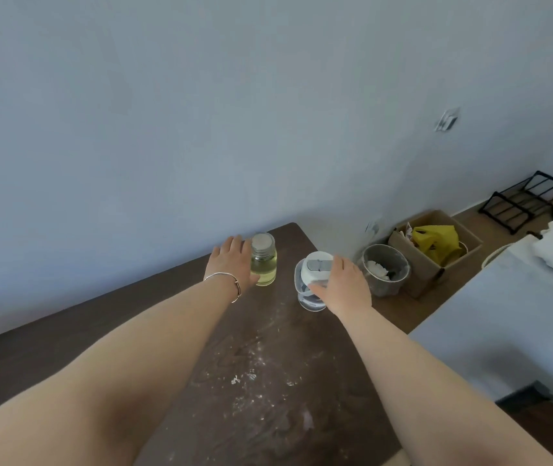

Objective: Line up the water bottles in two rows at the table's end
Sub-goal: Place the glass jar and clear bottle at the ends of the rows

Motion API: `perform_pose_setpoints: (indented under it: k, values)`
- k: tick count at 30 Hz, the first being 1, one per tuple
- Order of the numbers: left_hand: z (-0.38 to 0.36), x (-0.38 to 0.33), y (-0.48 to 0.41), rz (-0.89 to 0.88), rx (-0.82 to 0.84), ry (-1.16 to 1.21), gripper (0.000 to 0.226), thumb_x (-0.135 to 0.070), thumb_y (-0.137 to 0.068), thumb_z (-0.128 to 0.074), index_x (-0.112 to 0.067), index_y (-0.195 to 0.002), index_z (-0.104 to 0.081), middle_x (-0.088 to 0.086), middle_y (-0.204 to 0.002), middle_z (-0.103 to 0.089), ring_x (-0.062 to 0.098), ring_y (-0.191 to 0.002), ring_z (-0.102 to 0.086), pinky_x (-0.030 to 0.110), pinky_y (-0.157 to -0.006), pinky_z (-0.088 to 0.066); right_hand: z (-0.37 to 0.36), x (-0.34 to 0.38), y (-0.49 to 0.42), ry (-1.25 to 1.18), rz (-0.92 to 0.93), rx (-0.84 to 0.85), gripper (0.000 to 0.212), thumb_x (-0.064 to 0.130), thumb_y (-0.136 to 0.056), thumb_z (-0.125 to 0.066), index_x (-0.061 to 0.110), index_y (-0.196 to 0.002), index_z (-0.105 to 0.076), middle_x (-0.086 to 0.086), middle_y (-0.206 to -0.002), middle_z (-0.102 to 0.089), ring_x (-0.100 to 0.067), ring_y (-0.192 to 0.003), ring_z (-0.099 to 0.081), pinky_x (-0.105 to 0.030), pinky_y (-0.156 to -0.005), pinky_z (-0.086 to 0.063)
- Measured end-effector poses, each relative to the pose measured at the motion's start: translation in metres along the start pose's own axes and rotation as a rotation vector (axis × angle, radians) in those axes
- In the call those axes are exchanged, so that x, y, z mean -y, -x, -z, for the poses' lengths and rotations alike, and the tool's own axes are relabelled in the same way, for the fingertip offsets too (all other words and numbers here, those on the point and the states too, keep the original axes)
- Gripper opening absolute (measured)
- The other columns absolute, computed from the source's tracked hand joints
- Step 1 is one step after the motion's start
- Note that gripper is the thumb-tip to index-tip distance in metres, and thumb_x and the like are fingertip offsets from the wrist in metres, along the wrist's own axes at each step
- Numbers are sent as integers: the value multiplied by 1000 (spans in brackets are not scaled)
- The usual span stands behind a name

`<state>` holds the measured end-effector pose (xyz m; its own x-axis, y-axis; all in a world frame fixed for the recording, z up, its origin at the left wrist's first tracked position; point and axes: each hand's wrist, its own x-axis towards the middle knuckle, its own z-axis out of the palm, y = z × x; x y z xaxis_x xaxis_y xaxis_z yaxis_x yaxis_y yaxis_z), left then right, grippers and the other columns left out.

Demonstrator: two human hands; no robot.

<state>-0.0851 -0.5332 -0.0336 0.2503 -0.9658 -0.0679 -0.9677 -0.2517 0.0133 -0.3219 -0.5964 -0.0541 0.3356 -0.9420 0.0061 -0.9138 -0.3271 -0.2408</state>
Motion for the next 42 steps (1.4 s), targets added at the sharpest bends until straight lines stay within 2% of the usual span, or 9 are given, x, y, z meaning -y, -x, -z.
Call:
perform_pose_setpoints:
  k: [4, 9, 15, 18, 26, 32, 37, 42]
  values:
    - [-7, -7, -37, 67, 72, 103, 82, -49, -83, -64, -14, -146, -24, 9, -152, -29, 30, -138, -32, 41, -109, -31, -19, -4, -17, -160, -53, 49, 96, 61, -78, -72, 14, -148, -26, -8, -142, -47, -25, -127, -51, -34, -99, -48]
    - [-23, -6, -64, 185, 163, 367, 75, -43, -77, -73, -13, -134, -35, 12, -131, -50, 34, -115, -53, 45, -94, -45, -35, -2, -27, -367, -115, 16, 94, 57, -71, -80, 20, -141, -30, -5, -134, -49, -20, -117, -57, -29, -89, -53]
    - [-45, -7, -72, 304, 79, 725, 76, -41, -69, -81, -19, -131, -42, 5, -117, -59, 27, -100, -57, 32, -81, -41, -44, -2, -27, -454, -119, -22, 92, 54, -70, -82, 23, -139, -30, -3, -133, -49, -19, -116, -57, -29, -88, -54]
    - [-53, -10, -74, 365, 61, 852, 75, -39, -67, -82, -23, -129, -43, 1, -108, -60, 22, -91, -55, 30, -77, -41, -46, -5, -27, -462, -119, -33, 91, 54, -70, -82, 23, -140, -32, -2, -133, -50, -17, -117, -55, -28, -89, -53]
    - [-62, -11, -65, 392, -57, 933, 71, -43, -61, -85, -29, -120, -50, -3, -104, -63, 21, -92, -59, 30, -79, -45, -49, -8, -20, -471, -119, -41, 93, 55, -69, -82, 24, -141, -32, 0, -134, -50, -17, -119, -55, -28, -90, -53]
    - [-54, -5, -35, 401, -82, 951, 69, -47, -59, -83, -32, -118, -51, -4, -103, -64, 21, -93, -61, 32, -81, -49, -42, -1, -12, -501, -177, -42, 92, 54, -69, -82, 23, -141, -34, -1, -134, -52, -19, -119, -56, -31, -91, -53]
    - [-42, 13, 1, 376, -113, 924, 68, -46, -60, -83, -32, -118, -51, -4, -103, -64, 21, -95, -61, 35, -84, -52, -33, 18, 17, -517, -203, -64, 89, 53, -69, -83, 24, -138, -35, -1, -131, -53, -20, -118, -55, -33, -92, -53]
    - [-33, 33, 51, 373, -135, 936, 67, -57, -55, -78, -38, -113, -50, -9, -100, -63, 18, -92, -61, 32, -81, -51, -17, 45, 63, -528, -211, -92, 91, 51, -68, -84, 24, -139, -34, 0, -132, -52, -19, -120, -54, -38, -95, -54]
